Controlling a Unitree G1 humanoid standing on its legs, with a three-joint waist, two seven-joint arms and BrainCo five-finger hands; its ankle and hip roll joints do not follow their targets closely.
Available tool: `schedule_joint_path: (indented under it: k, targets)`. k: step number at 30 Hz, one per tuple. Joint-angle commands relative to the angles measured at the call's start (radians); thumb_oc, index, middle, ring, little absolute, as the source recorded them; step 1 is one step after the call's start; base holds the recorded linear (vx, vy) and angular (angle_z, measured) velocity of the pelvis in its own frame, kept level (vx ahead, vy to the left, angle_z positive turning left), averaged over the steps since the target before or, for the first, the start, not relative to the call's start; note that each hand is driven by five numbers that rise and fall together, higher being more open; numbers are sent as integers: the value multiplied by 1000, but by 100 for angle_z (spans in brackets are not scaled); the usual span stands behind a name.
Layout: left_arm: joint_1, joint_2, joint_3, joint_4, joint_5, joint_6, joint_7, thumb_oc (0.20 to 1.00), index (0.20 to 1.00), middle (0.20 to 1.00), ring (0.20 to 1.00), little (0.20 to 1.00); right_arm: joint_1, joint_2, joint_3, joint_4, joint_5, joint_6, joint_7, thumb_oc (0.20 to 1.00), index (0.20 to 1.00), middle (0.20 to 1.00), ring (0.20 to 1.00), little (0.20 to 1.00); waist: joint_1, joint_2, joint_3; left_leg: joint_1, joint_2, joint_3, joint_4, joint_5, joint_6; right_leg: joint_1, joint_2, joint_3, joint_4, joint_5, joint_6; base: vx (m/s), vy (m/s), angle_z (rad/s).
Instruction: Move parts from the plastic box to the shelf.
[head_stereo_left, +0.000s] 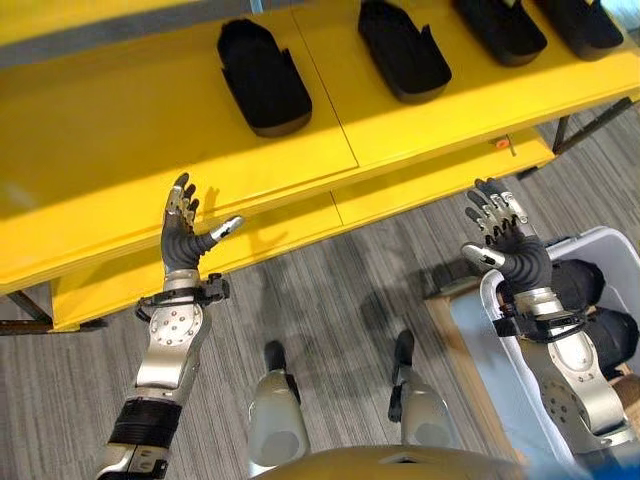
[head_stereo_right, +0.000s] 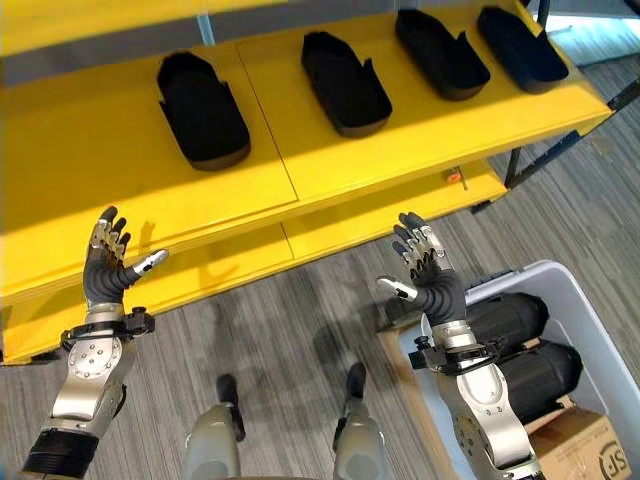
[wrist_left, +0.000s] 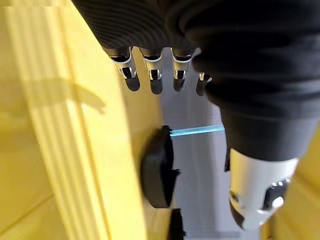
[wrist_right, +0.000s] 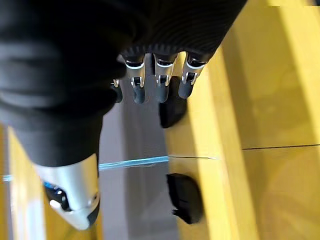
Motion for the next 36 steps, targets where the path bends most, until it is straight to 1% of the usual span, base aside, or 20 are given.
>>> schedule_joint_path:
  k: [1, 4, 5, 9, 10, 13, 17, 18, 20, 22, 23, 25, 28, 30, 31, 32, 33, 34, 35, 36]
  targets:
    - [13, 49, -4, -38, -84, -34, -113, 1000, 1000, 1000, 1000, 1000, 37, 22, -76, -33, -32, -26, 11, 1000, 1000, 1000, 1000, 1000, 3, -15, -84, -80, 2, -27, -64, 134, 20, 145, -23, -16, 52, -112, 35, 45, -63, 9]
    - [53, 50, -2, -63, -98, -27, -147, 1000, 1000, 1000, 1000, 1000, 54, 29, -89, -26, -39, -19, 15, 1000, 1000, 1000, 1000, 1000, 1, -6, -106, -41, 8, -15, -104, 150, 14, 164, -19, -13, 39, -113, 36, 36, -50, 4]
    - [82, 39, -8, -71, -149, -17, -180, 1000, 1000, 1000, 1000, 1000, 64, 35, -93, -13, -47, -12, 16, 1000, 1000, 1000, 1000, 1000, -1, 4, -124, -6, 18, -5, -128, 158, 9, 178, -12, -11, 34, -119, 35, 29, -73, -3]
    - [140, 28, -26, -108, -178, 9, -233, 1000, 1000, 1000, 1000, 1000, 84, 44, -109, -3, -58, -5, 19, 1000, 1000, 1000, 1000, 1000, -9, 20, -152, 67, 40, 23, -172, 174, 1, 211, 5, 10, 28, -138, 28, 26, -91, -15]
    - [160, 23, -45, -118, -188, 23, -253, 1000, 1000, 1000, 1000, 1000, 94, 47, -113, 0, -63, -3, 19, 1000, 1000, 1000, 1000, 1000, -12, 27, -160, 97, 54, 32, -182, 178, -3, 220, 18, 24, 36, -152, 22, 24, -96, -16]
    - [176, 14, -63, -127, -190, 29, -269, 1000, 1000, 1000, 1000, 1000, 105, 48, -118, 1, -65, -1, 23, 1000, 1000, 1000, 1000, 1000, -19, 35, -166, 122, 69, 44, -187, 184, -7, 230, 32, 39, 45, -170, 13, 3, -94, -21]
    - [202, -10, -83, -129, -202, 47, -290, 1000, 1000, 1000, 1000, 1000, 123, 45, -127, 5, -74, 1, 27, 1000, 1000, 1000, 1000, 1000, -31, 53, -171, 163, 101, 51, -205, 219, -18, 241, 70, 64, 64, -202, -9, -23, -109, -20]
    - [204, -11, -83, -130, -202, 47, -290, 1000, 1000, 1000, 1000, 1000, 124, 45, -126, 5, -74, 1, 27, 1000, 1000, 1000, 1000, 1000, -30, 54, -171, 165, 102, 52, -207, 221, -19, 241, 72, 65, 65, -203, -10, -33, -113, -10]
    - [226, -27, -84, -133, -214, 54, -294, 1000, 1000, 1000, 1000, 1000, 127, 42, -119, 6, -64, 2, 27, 1000, 1000, 1000, 1000, 1000, -36, 66, -170, 193, 127, 58, -223, 248, -25, 237, 104, 84, 87, -223, -26, -53, -140, -19]
    - [238, -35, -78, -132, -218, 58, -290, 1000, 1000, 1000, 1000, 1000, 129, 38, -113, 4, -50, 1, 28, 1000, 1000, 1000, 1000, 1000, -38, 70, -167, 201, 138, 54, -221, 265, -25, 232, 125, 99, 106, -236, -41, -72, -165, -25]
    - [255, -50, -75, -134, -223, 62, -292, 1000, 1000, 1000, 1000, 1000, 141, 32, -114, -4, -41, 2, 38, 1000, 1000, 1000, 1000, 1000, -37, 76, -161, 201, 158, 48, -215, 300, -33, 232, 155, 107, 124, -250, -58, -100, -230, -15]
    - [257, -63, -84, -130, -228, 63, -294, 1000, 1000, 1000, 1000, 1000, 150, 27, -116, -5, -39, -1, 39, 1000, 1000, 1000, 1000, 1000, -38, 82, -150, 194, 169, 31, -209, 336, -41, 235, 177, 111, 130, -258, -76, -96, -190, -7]
    - [238, -74, -105, -111, -219, 66, -294, 1000, 1000, 1000, 1000, 1000, 153, 23, -128, 4, -46, -11, 26, 1000, 1000, 1000, 1000, 1000, -41, 82, -134, 162, 174, 8, -191, 409, -52, 256, 202, 106, 107, -253, -102, -100, -166, -1]
    - [227, -75, -115, -98, -210, 68, -293, 1000, 1000, 1000, 1000, 1000, 149, 21, -133, 10, -44, -16, 17, 1000, 1000, 1000, 1000, 1000, -47, 78, -128, 141, 170, 7, -173, 420, -51, 261, 208, 98, 94, -245, -110, -85, -127, 20]
    - [221, -80, -121, -83, -196, 69, -293, 1000, 1000, 1000, 1000, 1000, 151, 23, -136, 16, -43, -17, 9, 1000, 1000, 1000, 1000, 1000, -53, 67, -127, 126, 147, 27, -145, 385, -37, 273, 207, 95, 62, -233, -116, -71, -110, 28]
    - [226, -87, -122, -79, -197, 67, -290, 1000, 1000, 1000, 1000, 1000, 152, 23, -133, 17, -42, -16, 9, 1000, 1000, 1000, 1000, 1000, -45, 60, -126, 118, 105, 1, -132, 342, -22, 278, 199, 100, 44, -223, -113, -99, -111, 34]
    - [226, -93, -124, -73, -191, 68, -286, 1000, 1000, 1000, 1000, 1000, 146, 23, -126, 21, -42, -15, 13, 1000, 1000, 1000, 1000, 1000, -33, 52, -126, 102, 33, -53, -122, 285, 6, 271, 188, 109, 26, -204, -106, -67, -35, 3]
    - [223, -95, -123, -72, -188, 67, -285, 1000, 1000, 1000, 1000, 1000, 136, 24, -115, 23, -41, -15, 16, 1000, 1000, 1000, 1000, 1000, -13, 44, -121, 87, -51, -127, -120, 240, 27, 267, 182, 119, 15, -189, -104, -45, -17, -13]
    - [223, -95, -123, -70, -189, 68, -288, 1000, 1000, 1000, 1000, 1000, 128, 22, -112, 22, -40, -15, 24, 1000, 1000, 1000, 1000, 1000, -9, 38, -120, 82, -96, -157, -129, 204, 40, 262, 180, 119, 7, -178, -100, -21, -23, -47]
    - [224, -95, -121, -74, -185, 65, -287, 1000, 1000, 1000, 1000, 1000, 122, 21, -106, 25, -40, -14, 31, 1000, 1000, 1000, 1000, 1000, -3, 33, -119, 79, -141, -198, -132, 181, 56, 252, 183, 128, 3, -162, -96, 0, -18, -53]
